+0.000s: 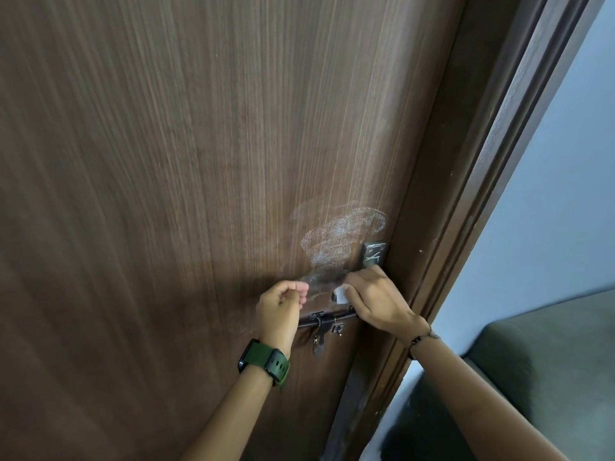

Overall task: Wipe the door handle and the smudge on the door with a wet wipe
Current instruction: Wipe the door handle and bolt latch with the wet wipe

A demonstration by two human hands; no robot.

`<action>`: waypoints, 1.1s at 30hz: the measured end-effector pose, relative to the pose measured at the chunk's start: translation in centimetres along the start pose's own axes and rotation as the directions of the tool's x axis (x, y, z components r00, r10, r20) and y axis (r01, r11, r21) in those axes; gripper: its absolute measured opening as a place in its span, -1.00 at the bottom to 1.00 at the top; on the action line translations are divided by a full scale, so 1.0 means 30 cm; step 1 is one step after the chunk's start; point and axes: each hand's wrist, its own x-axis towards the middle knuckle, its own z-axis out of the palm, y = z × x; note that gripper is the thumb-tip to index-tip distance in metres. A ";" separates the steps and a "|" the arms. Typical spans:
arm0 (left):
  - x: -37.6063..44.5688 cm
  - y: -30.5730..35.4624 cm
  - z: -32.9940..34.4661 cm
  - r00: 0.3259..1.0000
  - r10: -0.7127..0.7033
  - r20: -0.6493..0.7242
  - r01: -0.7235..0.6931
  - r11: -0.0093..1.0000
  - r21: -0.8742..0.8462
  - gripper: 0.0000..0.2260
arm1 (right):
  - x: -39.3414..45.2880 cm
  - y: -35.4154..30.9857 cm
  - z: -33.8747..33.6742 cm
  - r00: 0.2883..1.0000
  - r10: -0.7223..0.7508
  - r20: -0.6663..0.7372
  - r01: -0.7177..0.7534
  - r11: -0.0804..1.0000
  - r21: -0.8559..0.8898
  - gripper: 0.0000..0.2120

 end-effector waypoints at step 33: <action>-0.011 -0.006 0.066 0.996 -0.025 0.084 0.022 0.999 0.031 -0.68 | -0.023 -0.079 0.150 0.044 0.987 0.156 -0.198 -0.145 0.970 -0.79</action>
